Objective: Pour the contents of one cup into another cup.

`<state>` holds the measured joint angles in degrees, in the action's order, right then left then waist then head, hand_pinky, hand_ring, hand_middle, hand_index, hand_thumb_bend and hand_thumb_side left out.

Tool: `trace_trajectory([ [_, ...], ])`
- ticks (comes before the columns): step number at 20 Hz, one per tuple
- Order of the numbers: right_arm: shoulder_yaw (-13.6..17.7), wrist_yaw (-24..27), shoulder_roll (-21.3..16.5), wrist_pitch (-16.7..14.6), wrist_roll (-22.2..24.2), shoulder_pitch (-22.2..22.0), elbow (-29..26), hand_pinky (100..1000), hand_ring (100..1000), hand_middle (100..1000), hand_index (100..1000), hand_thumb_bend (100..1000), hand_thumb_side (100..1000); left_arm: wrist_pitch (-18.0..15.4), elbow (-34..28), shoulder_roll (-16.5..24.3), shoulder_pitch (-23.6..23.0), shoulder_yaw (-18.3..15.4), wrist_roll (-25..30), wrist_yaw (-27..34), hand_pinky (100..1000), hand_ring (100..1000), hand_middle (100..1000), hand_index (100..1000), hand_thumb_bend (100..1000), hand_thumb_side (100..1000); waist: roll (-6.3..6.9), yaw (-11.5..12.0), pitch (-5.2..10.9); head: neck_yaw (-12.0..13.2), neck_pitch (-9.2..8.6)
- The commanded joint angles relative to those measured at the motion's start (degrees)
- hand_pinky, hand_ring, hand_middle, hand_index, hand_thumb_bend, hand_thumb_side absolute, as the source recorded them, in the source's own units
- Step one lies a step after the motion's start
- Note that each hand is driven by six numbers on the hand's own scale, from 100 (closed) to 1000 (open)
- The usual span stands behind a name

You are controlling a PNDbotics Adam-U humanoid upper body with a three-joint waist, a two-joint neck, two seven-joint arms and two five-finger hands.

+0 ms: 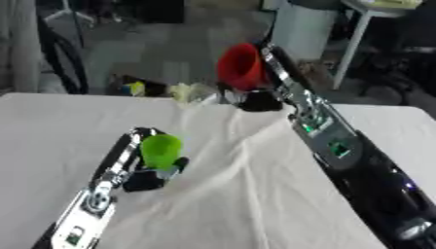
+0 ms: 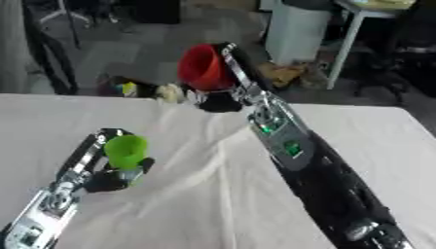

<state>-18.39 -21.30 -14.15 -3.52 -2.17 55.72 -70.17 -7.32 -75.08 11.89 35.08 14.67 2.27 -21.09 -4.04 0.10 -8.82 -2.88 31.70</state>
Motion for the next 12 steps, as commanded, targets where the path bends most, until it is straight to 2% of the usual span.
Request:
trace_trajectory([
  [1,0.55,-2.72,0.09,-1.06,0.27,1.97,1.14,466,355,437,601,100,100,-0.48,-0.61,-0.28,0.65,0.73,0.53,-0.76,100,229,323,573,242,248,0.24,0.18,1.07,-0.33,0.0],
  [12,-0.11,-14.19,3.59,-4.34,1.85,4.58,5.0,475,361,443,601,100,100,-2.18,-0.04,-1.22,0.75,1.63,0.11,-3.11,100,229,324,569,253,242,0.04,0.36,1.13,-0.87,0.09],
])
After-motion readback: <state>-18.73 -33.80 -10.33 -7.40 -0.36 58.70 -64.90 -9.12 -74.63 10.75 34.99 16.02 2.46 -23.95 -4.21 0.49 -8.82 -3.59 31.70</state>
